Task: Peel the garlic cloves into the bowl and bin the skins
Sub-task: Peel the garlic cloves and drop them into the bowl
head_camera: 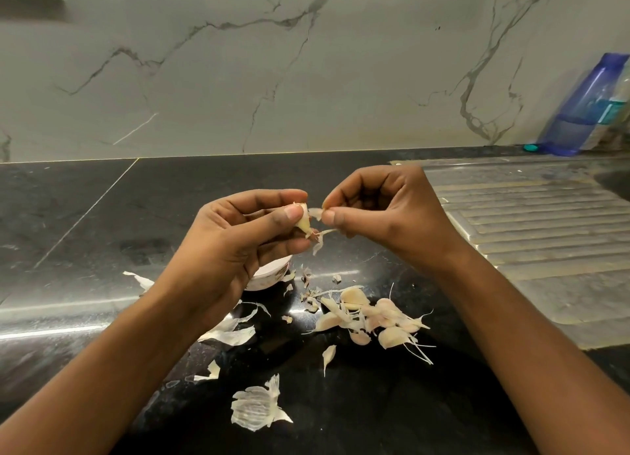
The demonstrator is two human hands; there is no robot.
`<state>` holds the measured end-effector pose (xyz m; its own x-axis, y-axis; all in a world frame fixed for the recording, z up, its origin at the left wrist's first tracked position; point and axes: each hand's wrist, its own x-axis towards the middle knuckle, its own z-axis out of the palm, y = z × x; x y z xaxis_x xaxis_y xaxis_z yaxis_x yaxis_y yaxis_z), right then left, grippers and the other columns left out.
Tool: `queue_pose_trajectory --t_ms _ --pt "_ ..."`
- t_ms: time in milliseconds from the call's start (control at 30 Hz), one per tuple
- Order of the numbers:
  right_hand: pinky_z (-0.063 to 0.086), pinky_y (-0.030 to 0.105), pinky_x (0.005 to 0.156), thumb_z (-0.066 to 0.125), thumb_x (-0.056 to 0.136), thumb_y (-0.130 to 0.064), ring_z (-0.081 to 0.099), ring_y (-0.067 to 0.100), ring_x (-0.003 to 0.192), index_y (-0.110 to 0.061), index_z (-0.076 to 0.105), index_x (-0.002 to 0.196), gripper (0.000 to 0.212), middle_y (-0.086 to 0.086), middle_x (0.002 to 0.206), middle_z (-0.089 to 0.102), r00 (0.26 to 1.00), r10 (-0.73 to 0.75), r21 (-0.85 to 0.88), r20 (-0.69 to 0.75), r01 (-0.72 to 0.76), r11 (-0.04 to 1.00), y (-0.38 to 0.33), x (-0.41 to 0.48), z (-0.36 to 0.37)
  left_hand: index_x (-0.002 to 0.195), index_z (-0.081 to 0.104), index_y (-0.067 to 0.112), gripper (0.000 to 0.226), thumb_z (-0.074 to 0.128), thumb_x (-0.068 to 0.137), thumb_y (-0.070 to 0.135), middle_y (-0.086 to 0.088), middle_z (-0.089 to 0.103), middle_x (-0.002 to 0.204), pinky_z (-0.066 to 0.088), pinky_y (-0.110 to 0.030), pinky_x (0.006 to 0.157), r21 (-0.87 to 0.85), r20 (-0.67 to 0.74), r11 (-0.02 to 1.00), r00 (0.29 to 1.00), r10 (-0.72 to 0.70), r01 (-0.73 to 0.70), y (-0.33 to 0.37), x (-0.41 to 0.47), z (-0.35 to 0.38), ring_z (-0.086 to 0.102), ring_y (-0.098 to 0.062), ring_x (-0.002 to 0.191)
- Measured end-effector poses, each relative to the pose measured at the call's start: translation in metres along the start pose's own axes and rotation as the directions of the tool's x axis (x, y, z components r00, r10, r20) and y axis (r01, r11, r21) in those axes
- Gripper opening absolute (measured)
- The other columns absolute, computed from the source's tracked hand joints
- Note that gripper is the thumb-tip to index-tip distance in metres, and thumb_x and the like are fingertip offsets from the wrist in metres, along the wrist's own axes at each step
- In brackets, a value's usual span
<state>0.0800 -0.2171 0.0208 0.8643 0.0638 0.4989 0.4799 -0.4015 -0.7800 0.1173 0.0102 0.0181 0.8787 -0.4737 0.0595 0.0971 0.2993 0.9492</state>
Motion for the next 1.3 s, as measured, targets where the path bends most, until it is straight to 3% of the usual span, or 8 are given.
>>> queue_pose_trajectory --t_ms 133,267,433,733,900,1300 --pt "0.063 0.032 0.071 0.082 0.088 0.002 0.073 0.023 0.072 -0.003 0.081 0.094 0.008 0.004 0.083 0.078 0.996 -0.013 -0.021 0.083 0.015 1.0 0.002 -0.001 0.004 0.111 0.08 0.005 0.035 0.074 0.077 0.001 -0.022 0.077 0.11 0.064 -0.029 0.083 0.001 0.004 1.0 1.0 0.031 -0.031 -0.003 0.002 -0.003 0.077 -0.03 0.098" --pt "0.064 0.035 0.069 0.066 0.092 0.012 0.075 0.028 0.073 -0.002 0.083 0.096 0.022 0.008 0.081 0.079 0.998 0.017 -0.005 0.068 -0.017 1.0 0.004 0.001 0.004 0.114 0.079 0.007 0.045 0.08 0.069 0.004 -0.018 0.079 0.105 0.062 -0.03 0.087 0.128 0.016 0.986 0.994 0.106 -0.107 -0.003 0.001 -0.003 0.078 -0.029 0.097" --pt "0.063 0.031 0.067 0.074 0.097 -0.004 0.076 0.025 0.072 0.002 0.081 0.097 0.009 0.009 0.081 0.079 0.994 0.051 0.021 0.092 -0.053 0.998 0.002 0.0 0.004 0.113 0.077 0.004 0.045 0.081 0.068 0.003 -0.016 0.08 0.102 0.062 -0.026 0.083 0.209 0.054 0.96 0.982 0.179 -0.186 -0.005 -0.001 0.0 0.079 -0.029 0.095" --pt "0.064 0.03 0.066 0.079 0.089 -0.02 0.077 0.024 0.071 0.0 0.082 0.098 0.022 0.009 0.081 0.079 0.987 0.104 0.03 0.121 -0.108 0.994 -0.001 -0.001 0.006 0.111 0.077 0.001 0.039 0.083 0.073 0.008 -0.01 0.081 0.098 0.063 -0.03 0.086 0.405 0.136 0.843 0.935 0.328 -0.354 -0.008 0.0 -0.003 0.079 -0.026 0.093" --pt "0.064 0.028 0.066 0.077 0.093 -0.01 0.077 0.022 0.069 0.0 0.081 0.099 0.012 0.008 0.08 0.08 0.986 0.107 0.043 0.126 -0.113 0.993 -0.001 -0.001 0.006 0.11 0.077 0.0 0.039 0.084 0.073 0.007 -0.011 0.08 0.097 0.063 -0.03 0.085 0.41 0.14 0.833 0.928 0.344 -0.371 -0.009 0.001 -0.005 0.079 -0.026 0.093" --pt "0.064 0.03 0.066 0.074 0.096 -0.008 0.077 0.024 0.07 0.002 0.08 0.1 0.012 0.013 0.083 0.079 0.987 0.113 0.043 0.115 -0.119 0.992 0.003 0.0 0.006 0.113 0.077 0.002 0.036 0.083 0.078 0.008 -0.006 0.081 0.101 0.063 -0.028 0.085 0.464 0.155 0.787 0.912 0.38 -0.407 -0.011 0.001 -0.003 0.079 -0.023 0.094"
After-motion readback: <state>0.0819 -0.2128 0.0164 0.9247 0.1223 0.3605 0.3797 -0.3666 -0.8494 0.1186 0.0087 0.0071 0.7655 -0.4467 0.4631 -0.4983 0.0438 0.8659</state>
